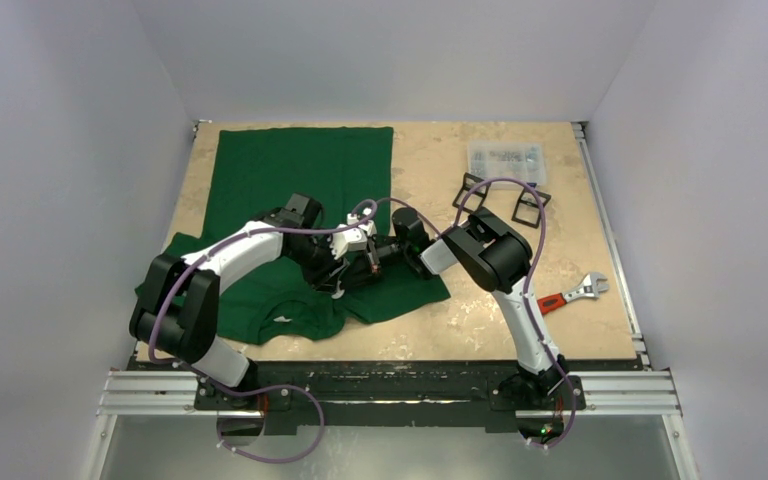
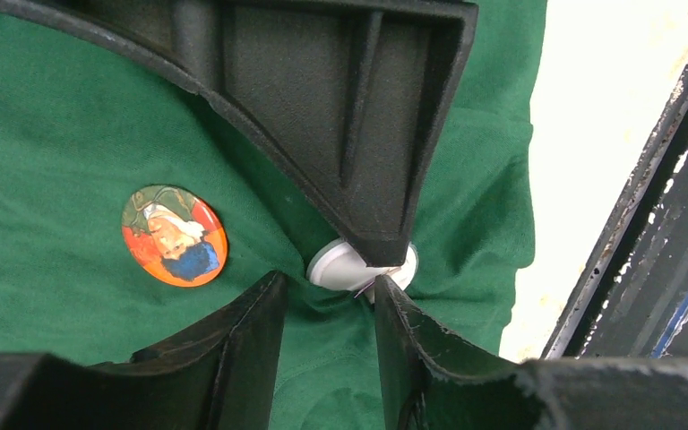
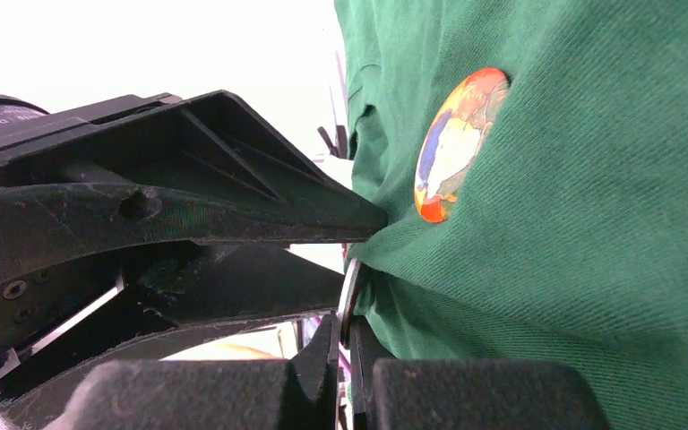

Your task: Remove the brooch from the garment

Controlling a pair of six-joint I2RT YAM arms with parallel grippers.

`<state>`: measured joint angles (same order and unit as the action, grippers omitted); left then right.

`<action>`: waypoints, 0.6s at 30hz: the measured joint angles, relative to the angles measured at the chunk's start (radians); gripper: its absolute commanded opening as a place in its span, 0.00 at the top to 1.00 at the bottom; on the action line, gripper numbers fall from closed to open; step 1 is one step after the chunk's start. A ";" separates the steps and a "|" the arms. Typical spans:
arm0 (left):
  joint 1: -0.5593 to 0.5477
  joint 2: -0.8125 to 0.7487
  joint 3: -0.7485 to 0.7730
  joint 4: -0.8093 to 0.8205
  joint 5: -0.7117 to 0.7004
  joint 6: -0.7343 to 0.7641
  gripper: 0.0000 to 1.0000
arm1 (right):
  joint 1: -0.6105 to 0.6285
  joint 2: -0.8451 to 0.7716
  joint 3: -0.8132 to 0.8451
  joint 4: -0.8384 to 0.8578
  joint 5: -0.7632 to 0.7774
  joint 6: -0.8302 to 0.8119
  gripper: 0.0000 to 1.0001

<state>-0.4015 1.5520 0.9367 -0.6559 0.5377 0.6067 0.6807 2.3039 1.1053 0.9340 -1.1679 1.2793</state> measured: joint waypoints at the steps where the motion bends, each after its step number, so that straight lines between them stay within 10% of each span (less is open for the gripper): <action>1: 0.000 0.000 0.000 0.002 -0.003 -0.003 0.59 | 0.000 0.000 0.000 -0.002 0.001 -0.004 1.00; 18: 0.062 0.045 0.011 0.012 0.035 -0.100 0.52 | 0.004 0.000 0.008 -0.084 0.028 -0.077 1.00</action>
<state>-0.3397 1.5970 0.9482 -0.6437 0.5724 0.5068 0.6846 2.3035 1.1133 0.8505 -1.1397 1.2026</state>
